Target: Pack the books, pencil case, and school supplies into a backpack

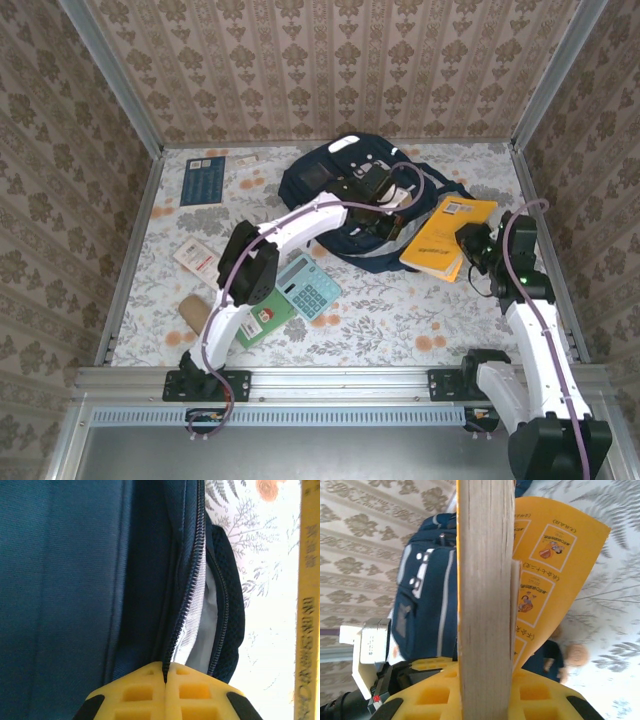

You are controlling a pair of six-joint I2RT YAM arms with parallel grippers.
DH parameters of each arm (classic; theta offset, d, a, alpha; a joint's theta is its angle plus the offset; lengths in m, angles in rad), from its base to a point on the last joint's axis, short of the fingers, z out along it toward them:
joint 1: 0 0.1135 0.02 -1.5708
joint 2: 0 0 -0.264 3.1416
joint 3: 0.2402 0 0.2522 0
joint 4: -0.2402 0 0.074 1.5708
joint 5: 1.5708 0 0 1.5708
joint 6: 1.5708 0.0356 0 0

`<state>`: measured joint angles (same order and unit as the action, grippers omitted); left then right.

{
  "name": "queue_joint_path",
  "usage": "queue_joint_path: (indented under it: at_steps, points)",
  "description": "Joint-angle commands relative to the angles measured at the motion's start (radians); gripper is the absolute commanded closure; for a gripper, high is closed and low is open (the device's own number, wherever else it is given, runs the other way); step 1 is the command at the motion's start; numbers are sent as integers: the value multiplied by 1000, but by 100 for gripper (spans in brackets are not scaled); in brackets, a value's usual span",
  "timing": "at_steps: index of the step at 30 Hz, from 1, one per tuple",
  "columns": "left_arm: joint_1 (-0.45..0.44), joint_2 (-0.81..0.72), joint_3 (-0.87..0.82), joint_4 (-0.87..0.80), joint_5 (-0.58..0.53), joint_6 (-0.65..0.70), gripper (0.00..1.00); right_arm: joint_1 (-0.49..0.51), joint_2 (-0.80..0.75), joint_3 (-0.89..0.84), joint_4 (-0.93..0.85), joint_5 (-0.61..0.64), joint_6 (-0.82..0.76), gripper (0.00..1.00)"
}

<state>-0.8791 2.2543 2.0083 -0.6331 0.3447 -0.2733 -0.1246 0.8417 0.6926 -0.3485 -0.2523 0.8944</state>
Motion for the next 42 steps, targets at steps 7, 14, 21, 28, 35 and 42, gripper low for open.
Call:
queue_joint_path:
  at_steps: [7, 14, 21, 28, 35, 42]
  points:
    - [84, -233, 66, 50, -53, -104, 100, 53, 133, 11, 292, -160, 100, 100]
    - [121, -243, 150, 52, -47, -132, 100, 150, 263, -4, 441, -103, 185, 100]
    - [123, -227, 199, 55, -59, -152, 100, 250, 441, 63, 523, -44, 287, 100]
    - [127, -239, 144, 91, -107, -205, 100, 273, 278, 33, 359, 264, 270, 100]
    - [131, -240, 145, 126, -65, -206, 100, 270, 311, 2, 447, 164, 269, 100]
    - [124, -244, 151, 125, 28, -175, 100, 290, 520, 76, 680, 23, 318, 100]
